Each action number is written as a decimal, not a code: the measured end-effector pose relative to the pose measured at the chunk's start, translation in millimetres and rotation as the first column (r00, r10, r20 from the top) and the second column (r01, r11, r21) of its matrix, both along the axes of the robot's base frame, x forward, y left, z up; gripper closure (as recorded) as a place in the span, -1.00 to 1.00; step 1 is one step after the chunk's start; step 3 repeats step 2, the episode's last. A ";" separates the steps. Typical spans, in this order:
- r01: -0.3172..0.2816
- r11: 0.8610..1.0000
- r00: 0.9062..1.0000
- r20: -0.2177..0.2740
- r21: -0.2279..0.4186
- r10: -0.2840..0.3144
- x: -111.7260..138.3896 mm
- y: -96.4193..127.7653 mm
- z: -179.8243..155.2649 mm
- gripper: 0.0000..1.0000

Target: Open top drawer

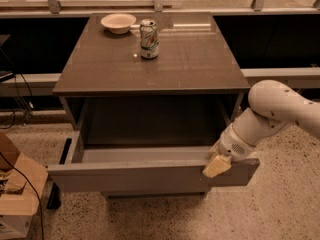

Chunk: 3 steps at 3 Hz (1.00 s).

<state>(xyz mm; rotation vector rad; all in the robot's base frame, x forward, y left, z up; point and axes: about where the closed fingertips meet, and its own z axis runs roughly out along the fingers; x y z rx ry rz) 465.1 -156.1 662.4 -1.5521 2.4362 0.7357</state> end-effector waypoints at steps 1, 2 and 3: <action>0.000 1.000 1.000 0.000 0.000 0.000 -0.2 0.0 0.0 -0.28; 0.091 0.996 0.994 -0.063 -0.002 -0.091 -36.3 -6.0 -2.1 -0.71; 0.091 0.996 0.994 -0.063 -0.002 -0.091 -36.3 -6.0 -2.1 -0.71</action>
Offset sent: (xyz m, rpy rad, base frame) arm -0.1830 -0.0321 -0.0084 0.0032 0.3196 -0.4725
